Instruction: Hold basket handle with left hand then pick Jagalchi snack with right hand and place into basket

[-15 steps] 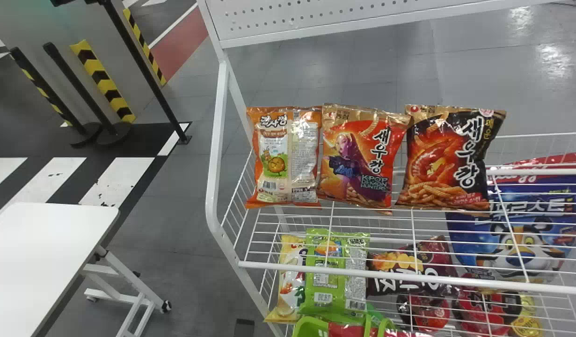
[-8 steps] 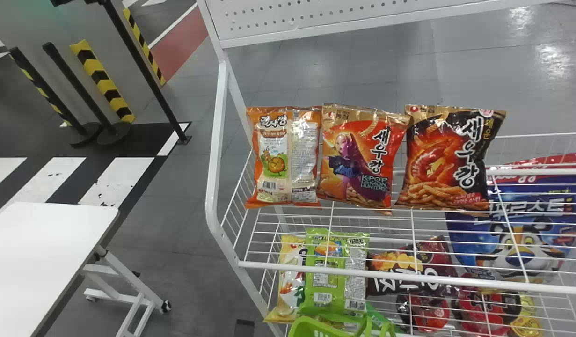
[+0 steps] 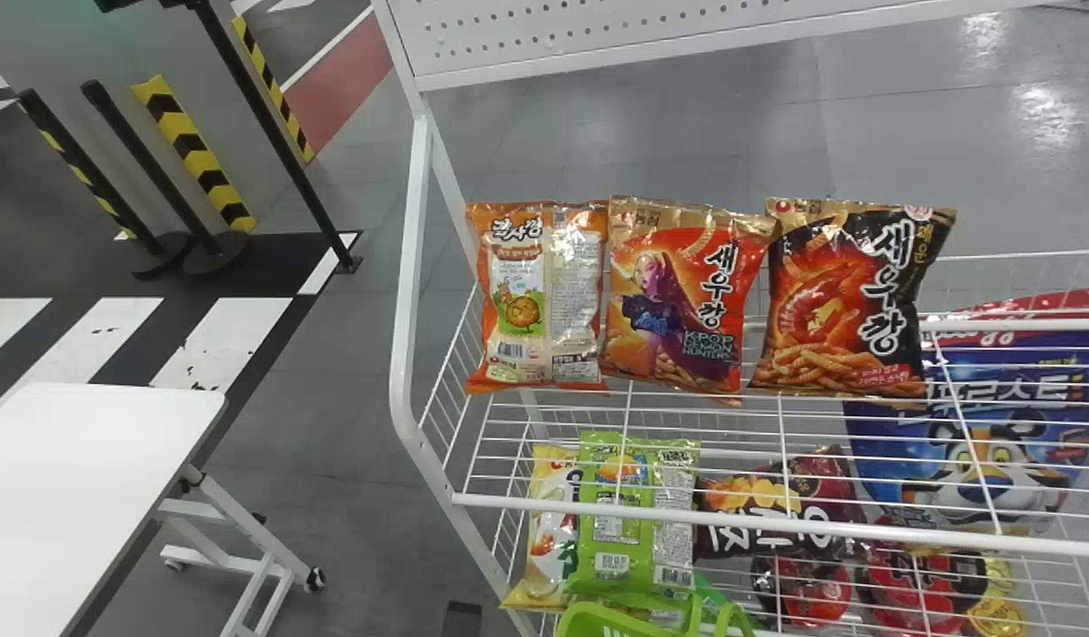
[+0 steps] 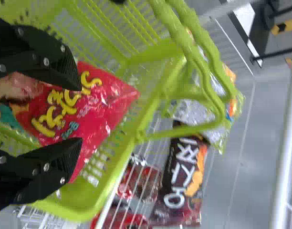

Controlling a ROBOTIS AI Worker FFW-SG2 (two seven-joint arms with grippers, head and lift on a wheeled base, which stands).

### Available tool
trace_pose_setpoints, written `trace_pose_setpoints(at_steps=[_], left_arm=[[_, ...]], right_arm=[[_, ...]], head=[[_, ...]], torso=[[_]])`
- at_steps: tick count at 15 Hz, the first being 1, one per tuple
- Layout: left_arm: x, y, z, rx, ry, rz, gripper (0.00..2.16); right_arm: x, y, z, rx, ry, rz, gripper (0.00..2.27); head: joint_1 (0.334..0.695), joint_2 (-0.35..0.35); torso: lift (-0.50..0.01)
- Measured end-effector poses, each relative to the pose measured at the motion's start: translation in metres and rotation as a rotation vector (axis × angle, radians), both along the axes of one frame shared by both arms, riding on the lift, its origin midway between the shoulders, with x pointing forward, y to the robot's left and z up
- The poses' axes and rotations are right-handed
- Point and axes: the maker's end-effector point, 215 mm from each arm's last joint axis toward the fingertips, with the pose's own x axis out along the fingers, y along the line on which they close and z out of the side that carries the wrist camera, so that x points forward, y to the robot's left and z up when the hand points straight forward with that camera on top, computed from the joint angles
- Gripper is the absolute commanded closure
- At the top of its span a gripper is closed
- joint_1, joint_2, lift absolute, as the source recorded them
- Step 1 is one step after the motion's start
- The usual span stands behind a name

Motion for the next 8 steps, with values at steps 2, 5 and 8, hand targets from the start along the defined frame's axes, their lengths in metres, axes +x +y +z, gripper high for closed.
trace_pose_setpoints(at_steps=[2, 5, 8], left_arm=[[0.001, 0.000, 0.000, 0.002, -0.002, 0.000, 1.71], [0.002, 0.000, -0.001, 0.007, -0.001, 0.002, 1.71], [0.004, 0.000, -0.002, 0.009, -0.007, 0.005, 1.71]], right_arm=[[0.011, -0.018, 0.016, 0.020, -0.043, -0.043, 0.03], [0.033, -0.040, 0.057, 0.063, -0.153, -0.110, 0.04], [0.062, -0.064, 0.121, 0.112, -0.325, -0.185, 0.04]], head=[[0.695, 0.219], [0.695, 0.162], [0.695, 0.091]], torso=[[-0.010], [-0.010], [-0.010]])
